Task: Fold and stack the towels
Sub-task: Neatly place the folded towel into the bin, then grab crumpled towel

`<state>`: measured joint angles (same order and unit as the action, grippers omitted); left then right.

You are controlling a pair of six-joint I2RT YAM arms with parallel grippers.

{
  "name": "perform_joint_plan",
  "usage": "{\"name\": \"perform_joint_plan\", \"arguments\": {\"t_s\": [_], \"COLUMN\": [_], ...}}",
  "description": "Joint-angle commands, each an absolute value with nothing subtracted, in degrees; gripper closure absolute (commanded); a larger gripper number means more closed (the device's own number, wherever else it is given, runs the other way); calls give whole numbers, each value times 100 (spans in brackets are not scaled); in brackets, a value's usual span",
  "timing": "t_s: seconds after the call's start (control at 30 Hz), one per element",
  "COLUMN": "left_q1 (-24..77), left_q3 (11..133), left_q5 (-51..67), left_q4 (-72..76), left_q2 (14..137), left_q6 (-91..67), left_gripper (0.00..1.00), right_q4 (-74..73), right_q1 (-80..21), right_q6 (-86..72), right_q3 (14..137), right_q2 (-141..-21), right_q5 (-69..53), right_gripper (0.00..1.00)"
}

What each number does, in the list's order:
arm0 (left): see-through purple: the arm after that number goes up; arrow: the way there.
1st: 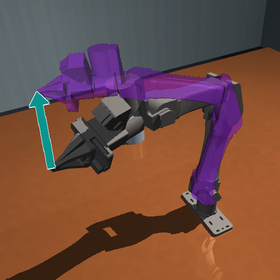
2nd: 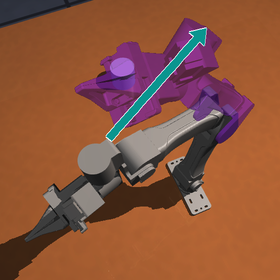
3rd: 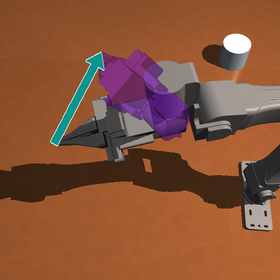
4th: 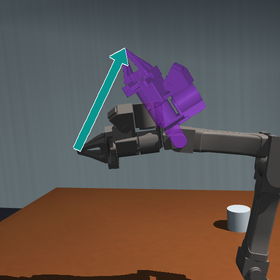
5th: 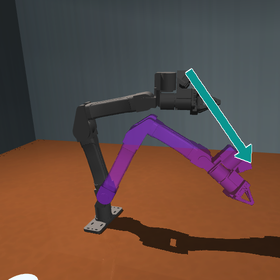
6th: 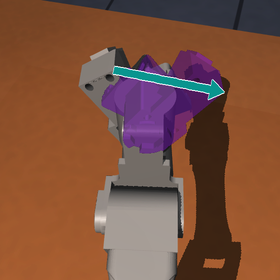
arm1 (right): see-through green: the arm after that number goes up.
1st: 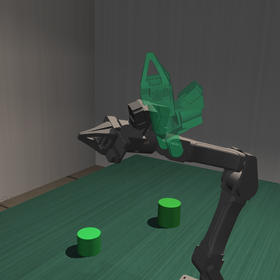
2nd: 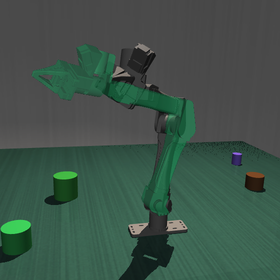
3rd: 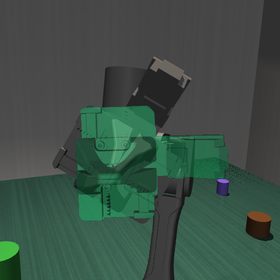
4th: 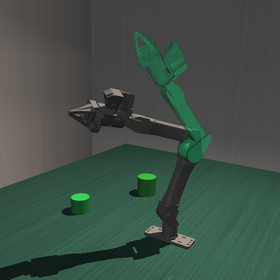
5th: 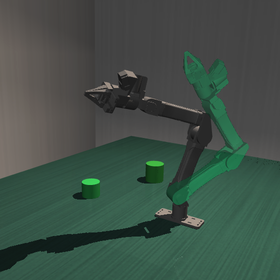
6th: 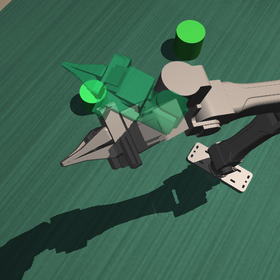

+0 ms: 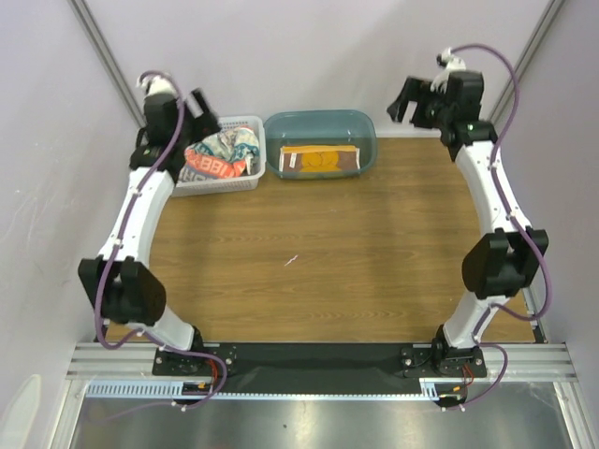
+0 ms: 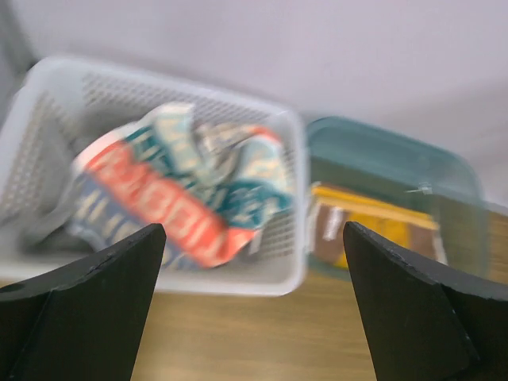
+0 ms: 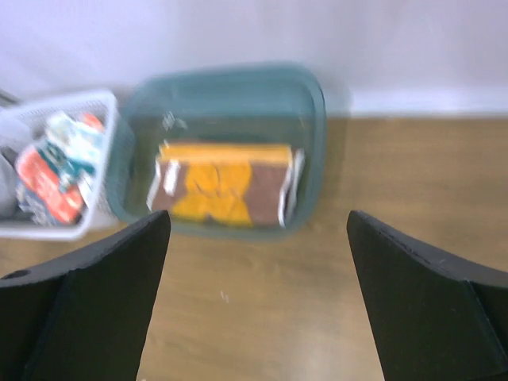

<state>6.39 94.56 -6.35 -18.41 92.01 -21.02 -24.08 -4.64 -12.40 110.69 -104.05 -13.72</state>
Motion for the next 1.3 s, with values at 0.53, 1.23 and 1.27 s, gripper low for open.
{"name": "perform_joint_plan", "arguments": {"t_s": [0.53,1.23,1.27], "left_q1": [-229,149,149], "left_q3": [8006,9782,9800], "left_q5": [1292,1871,1916], "left_q4": [-669,-26,156], "left_q2": [9860,12366,12392], "left_q6": [-941,-1169,-1195], "left_gripper": [3,43,59], "right_q4": [-1599,-1731,-1740], "right_q1": [-396,-264,-255], "right_q6": [-1925,-2039,-2039], "right_q3": [8368,8727,8745], "right_q2": [-8921,-9123,-9140], "right_q5": [-687,0,0], "right_gripper": [0,0,0]}}
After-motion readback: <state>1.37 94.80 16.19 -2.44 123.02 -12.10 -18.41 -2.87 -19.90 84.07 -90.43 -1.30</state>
